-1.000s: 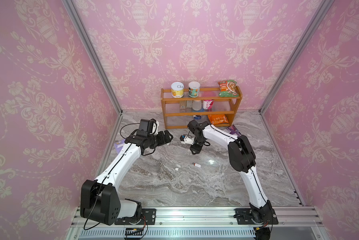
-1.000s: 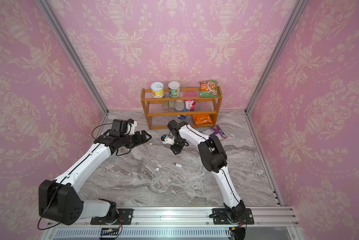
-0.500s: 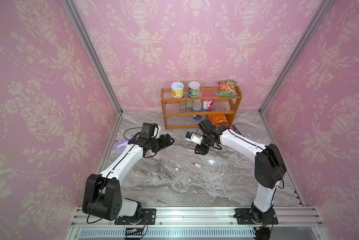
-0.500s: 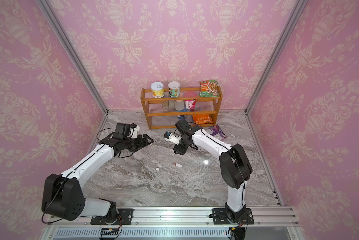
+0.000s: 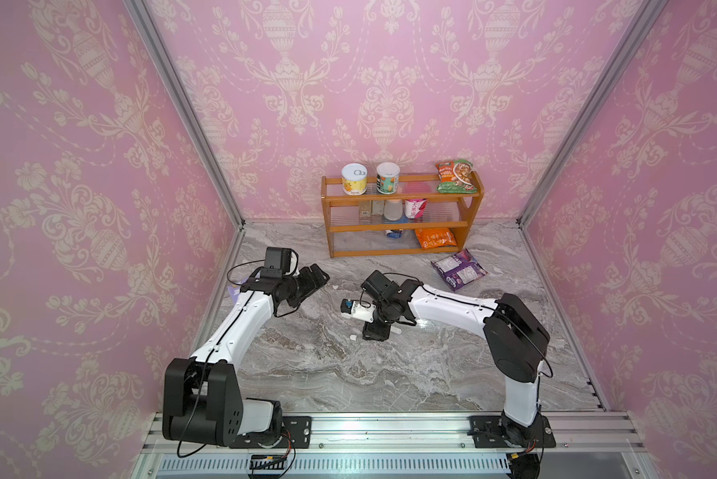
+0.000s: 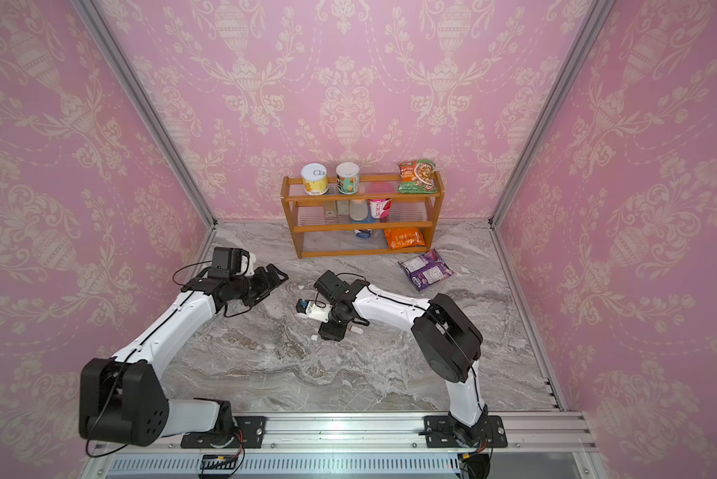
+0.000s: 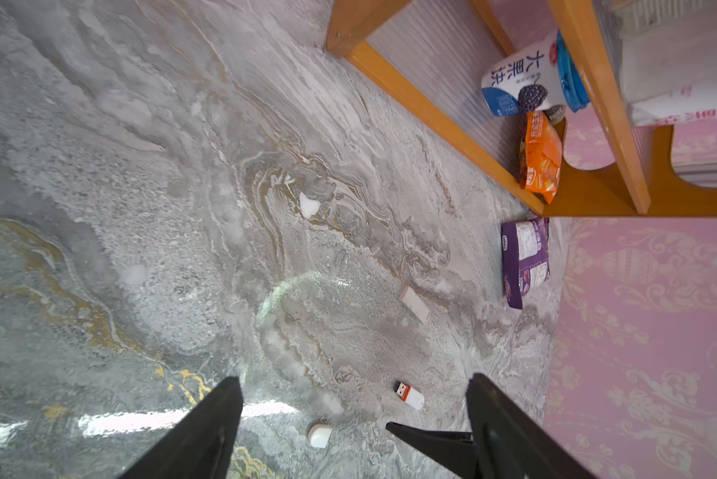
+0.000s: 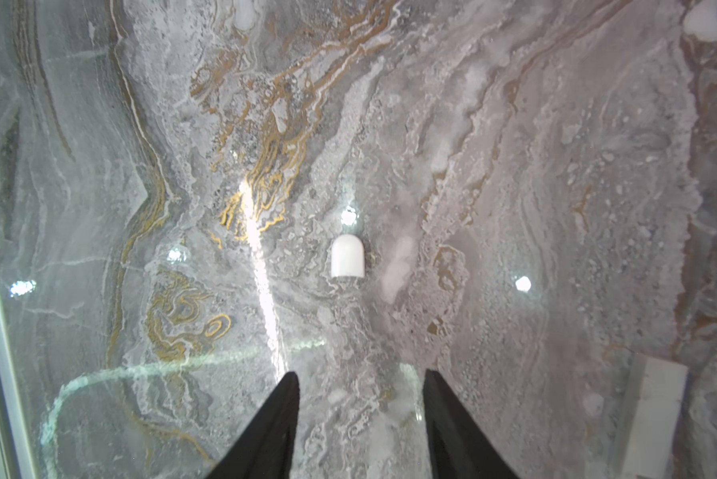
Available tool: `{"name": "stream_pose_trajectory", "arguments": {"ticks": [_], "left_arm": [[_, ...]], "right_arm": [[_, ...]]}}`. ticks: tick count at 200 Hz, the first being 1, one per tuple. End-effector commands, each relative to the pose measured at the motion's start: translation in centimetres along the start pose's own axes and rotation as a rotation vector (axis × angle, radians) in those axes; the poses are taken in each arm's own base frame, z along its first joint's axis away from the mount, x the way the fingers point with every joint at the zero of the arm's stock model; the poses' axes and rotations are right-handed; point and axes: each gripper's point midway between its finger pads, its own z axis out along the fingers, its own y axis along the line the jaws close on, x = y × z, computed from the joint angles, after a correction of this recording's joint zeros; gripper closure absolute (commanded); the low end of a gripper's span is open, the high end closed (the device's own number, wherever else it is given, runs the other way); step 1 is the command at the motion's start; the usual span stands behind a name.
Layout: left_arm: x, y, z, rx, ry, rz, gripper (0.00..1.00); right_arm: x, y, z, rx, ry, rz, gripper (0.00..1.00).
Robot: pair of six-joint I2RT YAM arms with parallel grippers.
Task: Close the usb drive cover
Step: Pick up the cover from the center of the board.
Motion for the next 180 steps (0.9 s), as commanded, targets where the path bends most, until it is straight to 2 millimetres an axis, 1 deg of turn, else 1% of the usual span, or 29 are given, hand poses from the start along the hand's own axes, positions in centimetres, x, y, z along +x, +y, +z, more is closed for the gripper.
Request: {"name": "stream_pose_trajectory", "arguments": {"ticks": [1, 17, 51, 72, 106, 180], "left_arm": [[-1.5, 0.5, -0.9, 0.108, -0.028, -0.162, 0.13], [-2.2, 1.5, -1.4, 0.106, -0.053, -0.194, 0.14], [-2.5, 1.7, -2.3, 0.078, -0.069, -0.163, 0.13], [-2.6, 1.8, -2.5, 0.079, -0.071, -0.164, 0.13], [-2.3, 2.3, -2.3, 0.073, -0.067, -0.168, 0.13], [-2.3, 2.4, -2.0, 0.071, -0.061, -0.161, 0.13]], "right_arm": [[-1.1, -0.3, 1.0, 0.018, 0.005, 0.01, 0.5], [-1.7, 0.0, 1.7, 0.011, -0.003, 0.005, 0.5], [-2.4, 0.6, 2.6, -0.021, 0.011, -0.002, 0.51], [-2.3, 1.2, 3.4, -0.051, 0.031, -0.004, 0.52], [-1.6, 1.7, 4.2, -0.075, 0.075, -0.006, 0.53], [-0.6, 1.9, 4.5, -0.077, 0.146, -0.016, 0.57]]}}
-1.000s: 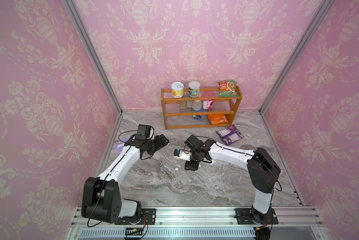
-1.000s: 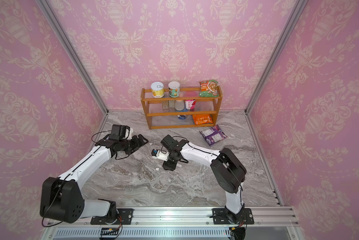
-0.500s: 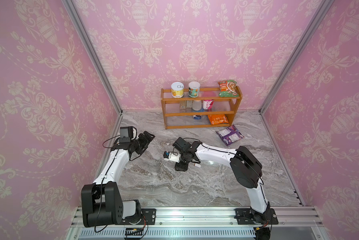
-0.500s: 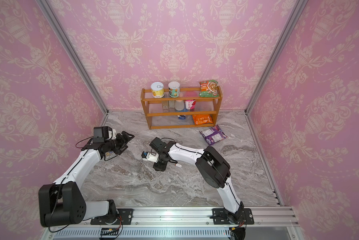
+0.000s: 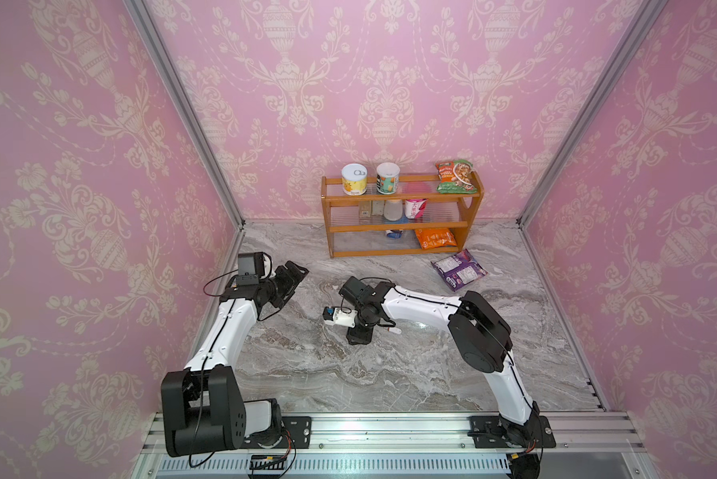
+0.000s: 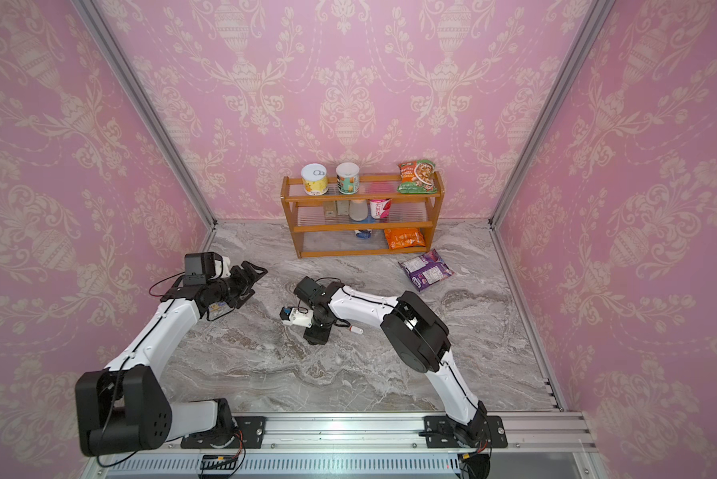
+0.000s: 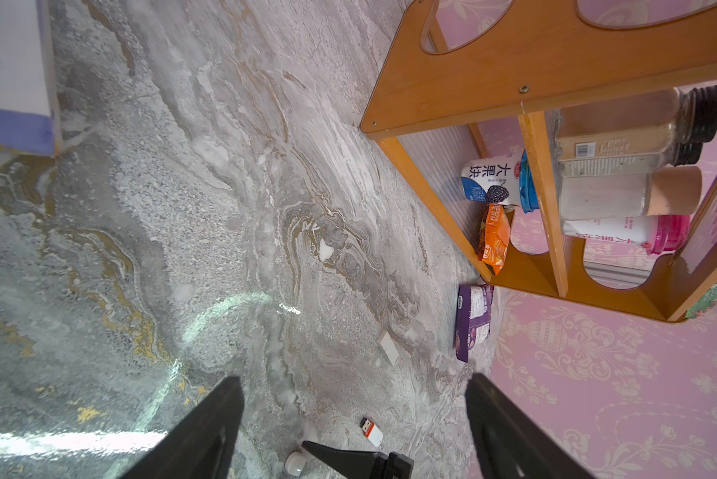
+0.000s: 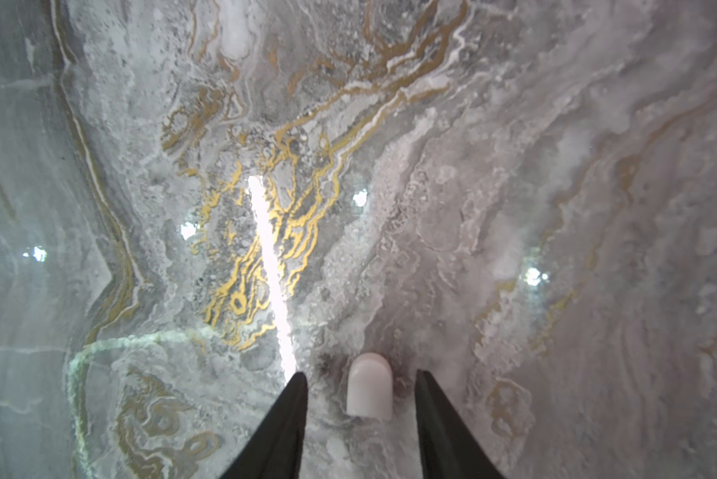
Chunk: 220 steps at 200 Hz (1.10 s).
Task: Close the usb drive cover
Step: Pick up the cover from the center of the board.
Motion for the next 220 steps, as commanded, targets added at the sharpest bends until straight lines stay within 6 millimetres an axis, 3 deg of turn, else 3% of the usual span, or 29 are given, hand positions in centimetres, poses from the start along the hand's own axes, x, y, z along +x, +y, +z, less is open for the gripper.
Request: {"name": "stream_pose_trajectory", "arguments": {"ticks": [1, 194, 220], "left_arm": [[0.2, 0.1, -0.2, 0.011, 0.01, 0.006, 0.13], [0.4, 0.8, -0.2, -0.008, 0.012, 0.014, 0.13], [0.4, 0.9, -0.2, -0.006, 0.011, 0.011, 0.13]], "right_arm": [[0.9, 0.7, 0.4, -0.02, 0.059, 0.003, 0.57], [2.6, 0.5, 2.0, 0.016, 0.22, -0.03, 0.64], [2.5, 0.7, 2.0, 0.002, 0.219, -0.028, 0.71]]}}
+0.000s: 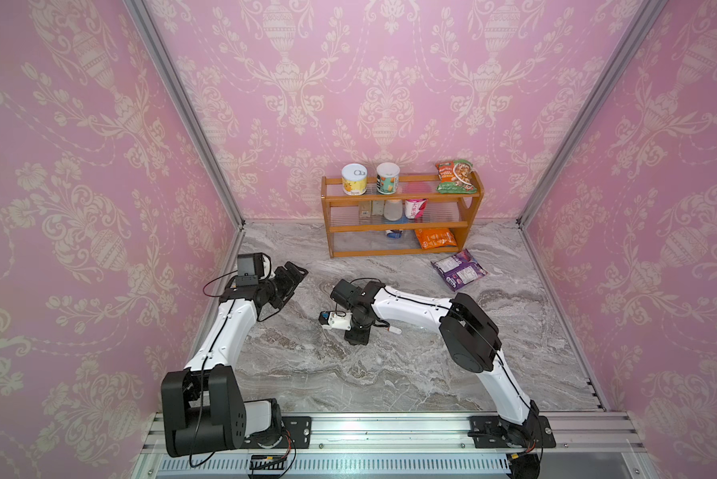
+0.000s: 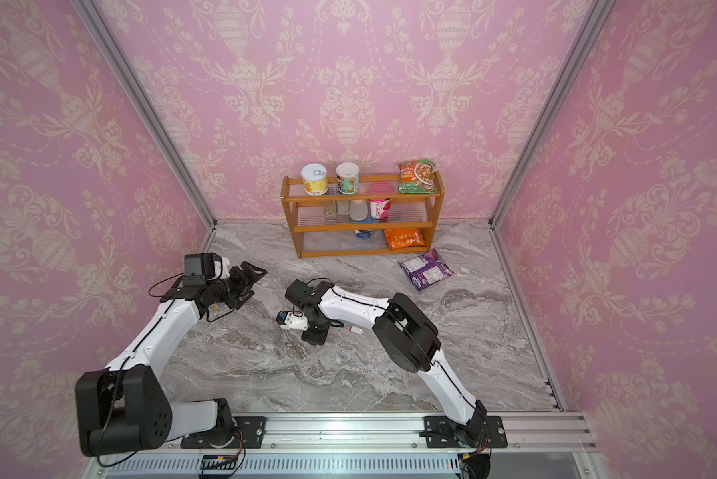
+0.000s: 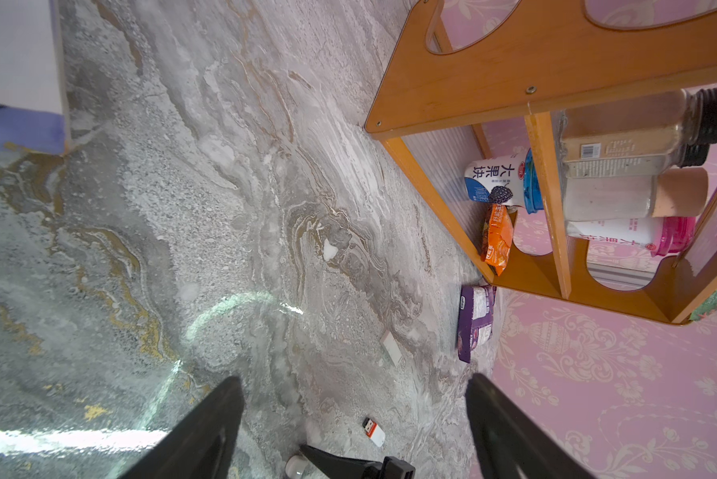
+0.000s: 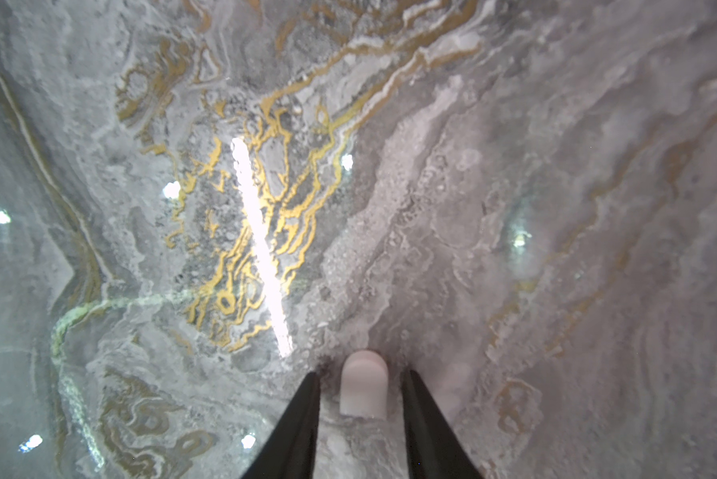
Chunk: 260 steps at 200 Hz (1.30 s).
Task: Close the usb drive cover
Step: Pick up the cover from the center of the board.
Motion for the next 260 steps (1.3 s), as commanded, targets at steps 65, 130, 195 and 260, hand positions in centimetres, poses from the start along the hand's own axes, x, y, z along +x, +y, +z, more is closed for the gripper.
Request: {"name": "stream_pose_trajectory", "arguments": {"ticks": [65, 130, 195, 260], "left_arm": [[0.5, 0.5, -0.2, 0.006, 0.014, 0.009, 0.13], [1.4, -0.2, 0.4, 0.078, 0.066, 0.0, 0.14], [5.6, -2.3, 3.6, 0.223, 0.235, -0.001, 0.22], [12.7, -7.2, 5.1, 0.394, 0.496, 0.108, 0.27]], "right_arm": [[1.6, 0.6, 1.9, -0.033, 0.087, -0.001, 0.96], [0.5, -2.4, -2.6, -0.03, -0.165, 0.126, 1.0], [0.5, -4.5, -10.6, -0.051, -0.505, 0.167, 1.0], [1.3, -4.2, -13.1, -0.04, -0.575, 0.101, 0.96]]}}
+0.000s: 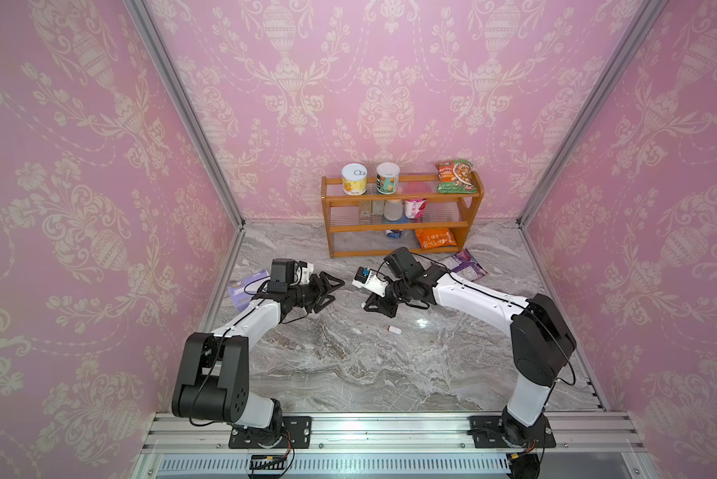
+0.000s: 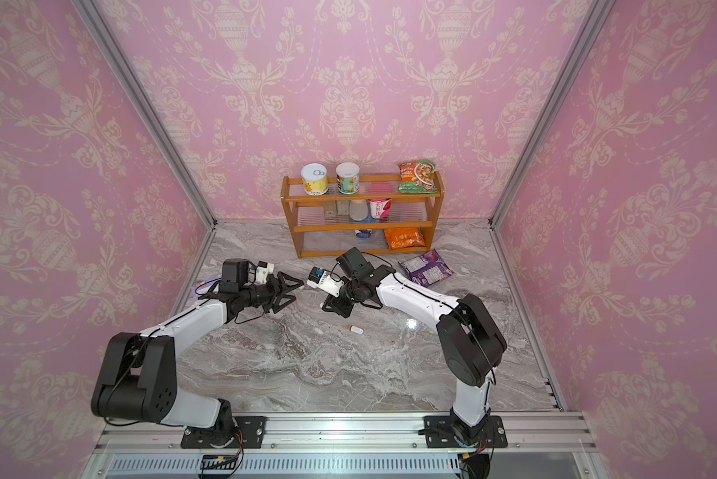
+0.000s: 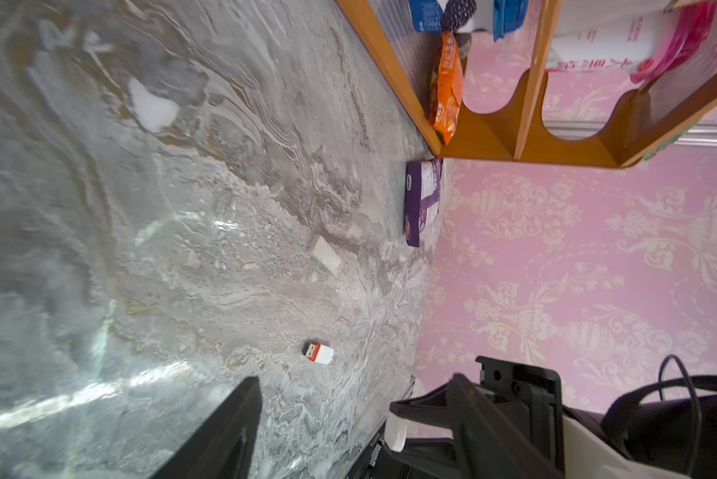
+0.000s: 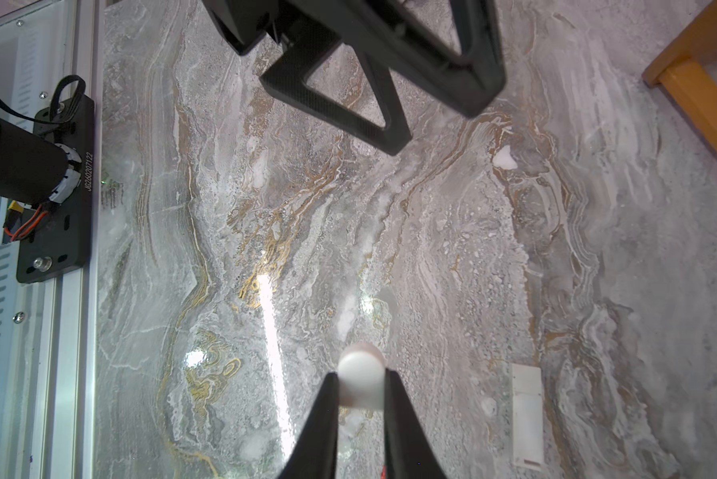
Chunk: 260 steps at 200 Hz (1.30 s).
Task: Close the usb drive cover
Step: Pick up the cover from the center of the board.
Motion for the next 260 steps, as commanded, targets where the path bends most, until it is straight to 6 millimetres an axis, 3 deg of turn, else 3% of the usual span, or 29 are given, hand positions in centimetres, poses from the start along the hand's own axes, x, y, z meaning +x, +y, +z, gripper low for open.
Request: {"name": "stream_pose_trajectory", "arguments": {"ticks": [1, 69, 146, 260], "left_arm": [[1.6, -2.7, 0.7, 0.106, 0.089, 0.055, 0.27], [5.4, -4.4, 2.6, 0.133, 0.228, 0.131, 0.35], [9.1, -5.2, 3.9, 0.137, 0.342, 0.185, 0.45], [10.5, -4.8, 4.6, 0.124, 0.392, 0.204, 0.69]], "right_arm": [[-0.5, 0.8, -1.3, -0.027, -0.043, -0.048, 0.96], [-0.4, 1.3, -3.5, -0.016, -0.09, -0.088, 0.92], [0.5, 1.7, -3.9, -0.015, -0.069, -0.086, 0.92], [0.4, 1.3, -4.8, 0.013, -0.103, -0.083, 0.91]]}}
